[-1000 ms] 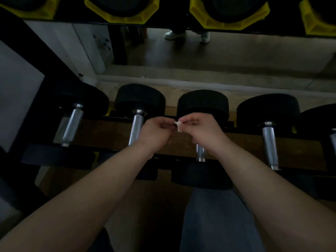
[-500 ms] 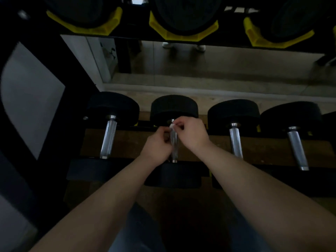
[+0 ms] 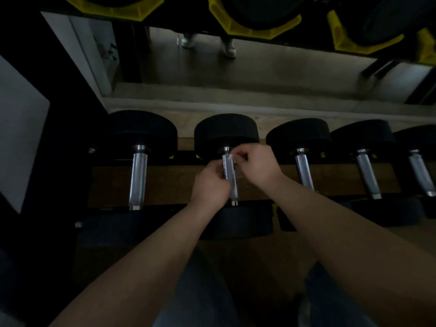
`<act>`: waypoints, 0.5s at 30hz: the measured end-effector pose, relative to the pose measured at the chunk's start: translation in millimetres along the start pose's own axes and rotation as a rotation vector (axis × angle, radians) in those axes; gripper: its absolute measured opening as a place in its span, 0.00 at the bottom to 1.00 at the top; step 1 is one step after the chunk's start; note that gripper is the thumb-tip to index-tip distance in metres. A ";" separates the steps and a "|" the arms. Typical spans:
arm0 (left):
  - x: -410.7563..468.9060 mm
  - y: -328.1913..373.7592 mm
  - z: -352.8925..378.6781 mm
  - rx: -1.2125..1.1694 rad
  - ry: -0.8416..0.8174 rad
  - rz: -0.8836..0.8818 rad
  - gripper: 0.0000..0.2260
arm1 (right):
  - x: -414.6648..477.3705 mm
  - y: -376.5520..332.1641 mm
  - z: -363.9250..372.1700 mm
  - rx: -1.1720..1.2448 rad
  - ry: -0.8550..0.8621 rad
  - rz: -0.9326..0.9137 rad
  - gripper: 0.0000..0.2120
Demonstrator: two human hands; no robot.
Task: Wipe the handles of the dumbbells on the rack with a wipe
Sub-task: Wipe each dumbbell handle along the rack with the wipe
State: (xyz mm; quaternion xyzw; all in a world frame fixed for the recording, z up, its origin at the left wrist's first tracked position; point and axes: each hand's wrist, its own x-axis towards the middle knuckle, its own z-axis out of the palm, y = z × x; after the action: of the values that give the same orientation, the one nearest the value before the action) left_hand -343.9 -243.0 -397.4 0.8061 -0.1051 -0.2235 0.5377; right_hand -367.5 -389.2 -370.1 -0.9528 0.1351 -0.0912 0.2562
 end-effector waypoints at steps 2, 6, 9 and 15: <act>0.0 0.2 0.9 -0.013 -0.010 -0.017 0.18 | -5.2 0.3 0.5 0.028 -0.036 0.030 0.08; 0.1 -0.3 1.6 -0.067 -0.027 -0.055 0.21 | -33.4 9.0 -8.6 -0.031 -0.295 -0.064 0.06; -1.0 0.0 1.3 -0.101 -0.056 -0.105 0.24 | -35.7 13.9 -9.2 -0.020 -0.366 -0.131 0.05; -4.6 2.8 -1.3 -0.186 -0.114 -0.178 0.28 | 3.7 5.4 4.6 0.009 0.027 -0.095 0.07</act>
State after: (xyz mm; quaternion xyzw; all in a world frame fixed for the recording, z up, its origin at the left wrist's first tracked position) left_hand -347.1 -241.1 -393.3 0.7449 -0.0425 -0.3247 0.5813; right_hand -364.0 -392.7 -376.4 -0.9556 0.0925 -0.1167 0.2543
